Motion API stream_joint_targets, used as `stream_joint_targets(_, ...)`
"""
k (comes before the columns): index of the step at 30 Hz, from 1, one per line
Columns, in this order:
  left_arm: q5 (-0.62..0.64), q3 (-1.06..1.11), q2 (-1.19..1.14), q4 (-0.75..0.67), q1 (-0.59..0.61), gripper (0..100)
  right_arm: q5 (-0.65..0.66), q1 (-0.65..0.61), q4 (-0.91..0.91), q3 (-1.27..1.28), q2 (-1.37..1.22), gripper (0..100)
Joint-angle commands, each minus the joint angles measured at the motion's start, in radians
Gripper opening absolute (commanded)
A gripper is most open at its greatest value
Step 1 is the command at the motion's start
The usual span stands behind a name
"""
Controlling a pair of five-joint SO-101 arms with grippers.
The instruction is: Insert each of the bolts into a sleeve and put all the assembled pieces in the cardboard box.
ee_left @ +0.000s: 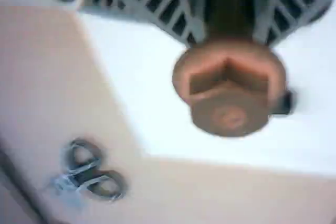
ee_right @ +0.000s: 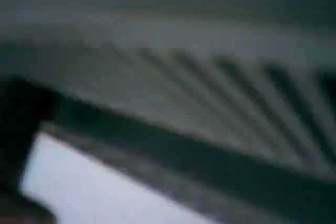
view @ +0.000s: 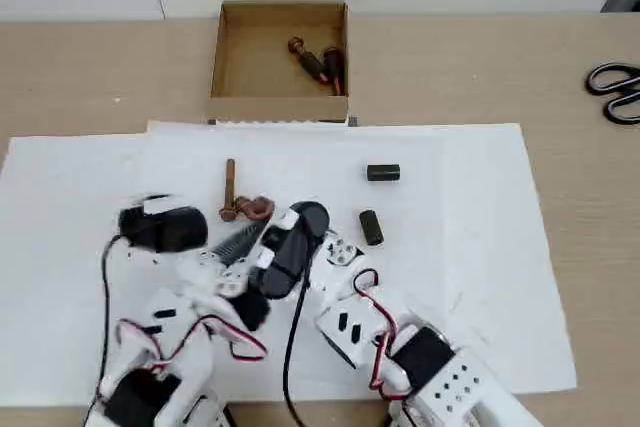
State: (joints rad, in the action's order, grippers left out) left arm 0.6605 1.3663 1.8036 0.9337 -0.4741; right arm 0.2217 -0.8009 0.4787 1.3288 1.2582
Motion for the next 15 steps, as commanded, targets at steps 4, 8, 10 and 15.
stream_joint_targets(4,-0.074,0.01,0.011,0.034,-0.017,1,-0.009,0.001,-0.025,-0.049,0.016,0.2)
stream_joint_targets(8,-0.074,0.01,0.011,0.035,-0.014,1,-0.008,0.001,-0.025,-0.051,0.016,0.2)
stream_joint_targets(10,-0.074,0.01,0.011,0.034,-0.012,1,-0.008,0.001,-0.021,-0.064,0.016,0.2)
stream_joint_targets(15,-0.074,0.01,0.011,0.032,-0.012,1,-0.009,0.03,-0.016,-0.08,0.012,0.2)
